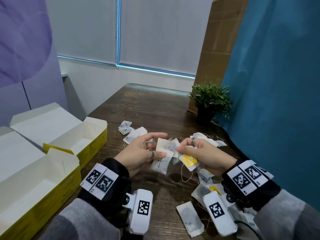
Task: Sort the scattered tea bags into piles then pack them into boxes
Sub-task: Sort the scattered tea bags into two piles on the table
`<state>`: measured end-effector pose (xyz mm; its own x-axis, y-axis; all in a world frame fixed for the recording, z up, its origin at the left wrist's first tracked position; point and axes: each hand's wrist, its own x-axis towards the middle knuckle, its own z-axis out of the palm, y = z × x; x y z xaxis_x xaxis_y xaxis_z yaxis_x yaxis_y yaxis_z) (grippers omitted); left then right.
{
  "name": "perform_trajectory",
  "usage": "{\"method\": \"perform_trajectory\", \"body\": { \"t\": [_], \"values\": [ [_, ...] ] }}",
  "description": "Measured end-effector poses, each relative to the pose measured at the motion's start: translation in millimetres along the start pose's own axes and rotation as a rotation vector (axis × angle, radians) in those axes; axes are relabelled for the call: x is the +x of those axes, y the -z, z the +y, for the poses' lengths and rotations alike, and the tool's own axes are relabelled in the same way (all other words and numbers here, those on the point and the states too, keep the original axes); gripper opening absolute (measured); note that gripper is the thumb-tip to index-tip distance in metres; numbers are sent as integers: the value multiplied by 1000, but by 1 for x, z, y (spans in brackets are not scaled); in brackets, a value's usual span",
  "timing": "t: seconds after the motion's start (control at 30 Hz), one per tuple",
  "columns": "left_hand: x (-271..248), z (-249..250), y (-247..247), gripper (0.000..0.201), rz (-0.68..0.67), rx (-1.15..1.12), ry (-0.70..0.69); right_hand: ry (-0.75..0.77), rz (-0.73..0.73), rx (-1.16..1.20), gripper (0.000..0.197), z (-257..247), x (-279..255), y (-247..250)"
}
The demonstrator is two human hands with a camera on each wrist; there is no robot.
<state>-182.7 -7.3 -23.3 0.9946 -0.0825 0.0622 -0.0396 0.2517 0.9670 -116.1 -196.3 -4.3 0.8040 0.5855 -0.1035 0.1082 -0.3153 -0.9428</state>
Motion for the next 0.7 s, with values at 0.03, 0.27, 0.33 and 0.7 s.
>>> {"method": "perform_trajectory", "body": {
  "t": [0.03, 0.27, 0.33, 0.7],
  "values": [
    [0, -1, 2, 48, -2, -4, 9, 7, 22, -3, 16, 0, 1, 1],
    [4, -3, 6, 53, 61, -87, 49, 145, 255, -66, 13, -7, 1, 0],
    [5, -1, 8, 52, 112, -178, 115, 176, 321, -58, 12, -10, 0, 2],
    [1, 9, 18, 67, 30, -865, 331, 208, 373, -18, 10, -12, -1, -9]
  ]
}}
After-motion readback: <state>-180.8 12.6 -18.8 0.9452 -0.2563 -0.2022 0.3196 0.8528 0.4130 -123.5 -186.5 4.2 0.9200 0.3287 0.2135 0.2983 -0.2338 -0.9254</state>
